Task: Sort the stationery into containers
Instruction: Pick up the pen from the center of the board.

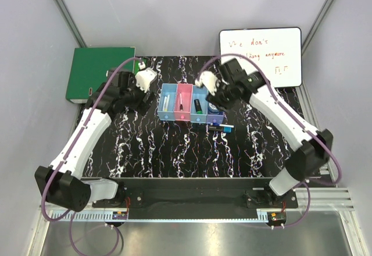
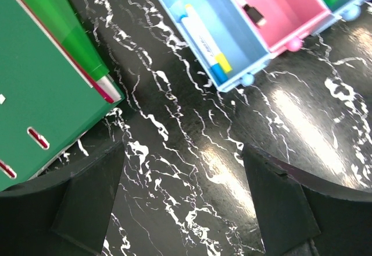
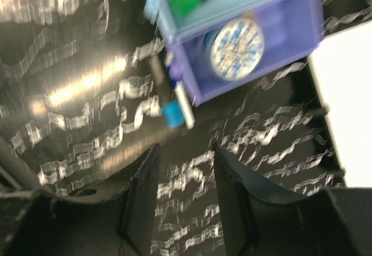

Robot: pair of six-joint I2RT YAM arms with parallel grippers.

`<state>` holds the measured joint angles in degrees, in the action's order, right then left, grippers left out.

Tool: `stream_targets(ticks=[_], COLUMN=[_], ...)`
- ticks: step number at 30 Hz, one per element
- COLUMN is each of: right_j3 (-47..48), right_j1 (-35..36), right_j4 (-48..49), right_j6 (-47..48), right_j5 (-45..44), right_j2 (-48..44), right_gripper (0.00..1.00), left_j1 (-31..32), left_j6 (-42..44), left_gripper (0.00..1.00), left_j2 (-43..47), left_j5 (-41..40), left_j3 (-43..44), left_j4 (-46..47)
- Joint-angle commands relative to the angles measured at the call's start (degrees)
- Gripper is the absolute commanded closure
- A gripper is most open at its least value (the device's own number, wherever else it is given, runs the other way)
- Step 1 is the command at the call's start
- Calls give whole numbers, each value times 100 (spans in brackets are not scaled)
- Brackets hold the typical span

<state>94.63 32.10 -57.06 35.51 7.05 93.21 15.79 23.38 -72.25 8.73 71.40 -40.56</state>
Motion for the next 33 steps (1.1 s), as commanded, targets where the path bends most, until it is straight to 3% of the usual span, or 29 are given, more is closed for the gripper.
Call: stream_targets(ticks=[1,5,14,23,33], right_j3=[-1348,-2202,-3037,-3161,-3126], right_j1=[-37,-28,-37,-63,-213], right_j4=[-69,116,1142,2004,2225], right_j6=[1326,1713,2311,2435,2514], right_j5=[-485,-389,-354,-327,-221], right_j2=[-838,-1121,-428,329,654], right_gripper=[50,44,31,31,31], left_j1=[12,20,20,20,20], left_j6=[273,361,343,299,255], left_gripper=[11,5,1,1,1], left_j2=[343,396,343,299,141], left_j5=[506,699,788,735,718], left_j3=[-152,-222,-100,50,173], left_j4=[109,92,65,4,-5])
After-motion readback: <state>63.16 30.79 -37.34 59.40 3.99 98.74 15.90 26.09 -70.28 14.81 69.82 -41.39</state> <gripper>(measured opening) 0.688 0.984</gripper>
